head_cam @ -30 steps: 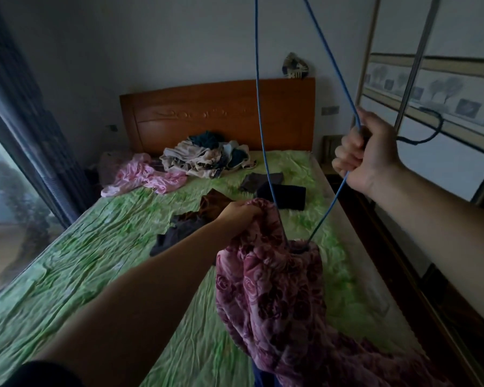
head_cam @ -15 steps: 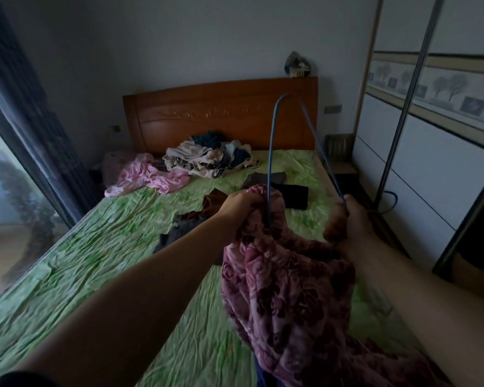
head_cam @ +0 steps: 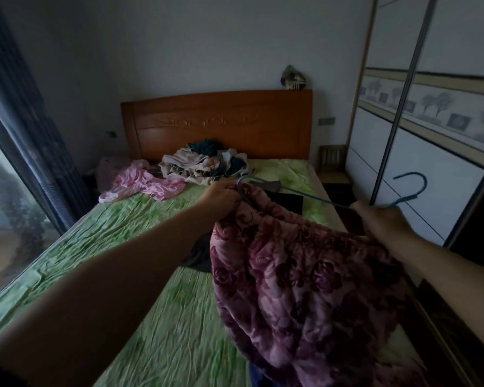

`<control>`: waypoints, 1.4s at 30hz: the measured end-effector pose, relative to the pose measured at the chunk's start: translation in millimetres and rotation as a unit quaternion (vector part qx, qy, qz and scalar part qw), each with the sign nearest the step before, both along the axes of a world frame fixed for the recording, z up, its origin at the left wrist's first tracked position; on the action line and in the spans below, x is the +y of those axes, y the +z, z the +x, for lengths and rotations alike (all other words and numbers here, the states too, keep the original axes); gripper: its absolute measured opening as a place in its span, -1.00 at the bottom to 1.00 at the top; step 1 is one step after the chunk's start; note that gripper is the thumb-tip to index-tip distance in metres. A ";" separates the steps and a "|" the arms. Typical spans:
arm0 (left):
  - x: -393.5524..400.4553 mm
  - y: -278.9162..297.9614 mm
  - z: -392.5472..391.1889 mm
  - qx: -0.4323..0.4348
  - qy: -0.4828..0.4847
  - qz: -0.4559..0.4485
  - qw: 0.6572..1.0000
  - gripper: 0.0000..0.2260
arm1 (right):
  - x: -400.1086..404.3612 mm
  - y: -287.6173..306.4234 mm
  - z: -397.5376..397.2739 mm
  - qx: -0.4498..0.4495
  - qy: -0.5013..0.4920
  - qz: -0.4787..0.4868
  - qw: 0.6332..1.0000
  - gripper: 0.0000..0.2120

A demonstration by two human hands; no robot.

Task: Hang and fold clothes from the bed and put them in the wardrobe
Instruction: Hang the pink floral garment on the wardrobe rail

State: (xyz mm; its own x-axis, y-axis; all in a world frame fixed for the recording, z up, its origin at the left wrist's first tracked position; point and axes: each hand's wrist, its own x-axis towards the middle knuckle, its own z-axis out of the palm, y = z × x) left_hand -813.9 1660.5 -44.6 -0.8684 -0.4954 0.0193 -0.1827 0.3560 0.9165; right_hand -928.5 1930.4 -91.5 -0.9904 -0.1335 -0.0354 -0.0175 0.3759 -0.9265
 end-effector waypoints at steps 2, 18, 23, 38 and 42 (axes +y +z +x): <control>-6.1 5.2 2.4 -0.014 -0.016 -0.051 0.998 -0.78 | 10.3 15.0 -1.8 0.051 0.013 0.046 0.998 -0.62; 51.6 47.9 3.3 -0.072 -0.063 -0.499 0.861 -0.72 | -22.5 98.5 45.4 0.231 0.139 0.258 0.928 -0.47; 61.8 40.5 3.2 -0.079 -0.071 -0.467 0.878 -0.74 | -21.9 111.5 55.4 0.222 0.146 0.252 0.930 -0.46; 92.1 90.4 21.2 -0.028 -0.089 -0.486 0.869 -0.73 | 9.5 161.5 83.9 0.255 0.137 0.268 0.919 -0.52; 89.3 92.2 21.2 -0.035 -0.107 -0.447 0.888 -0.74 | 24.4 176.8 95.6 0.248 0.153 0.279 0.915 -0.48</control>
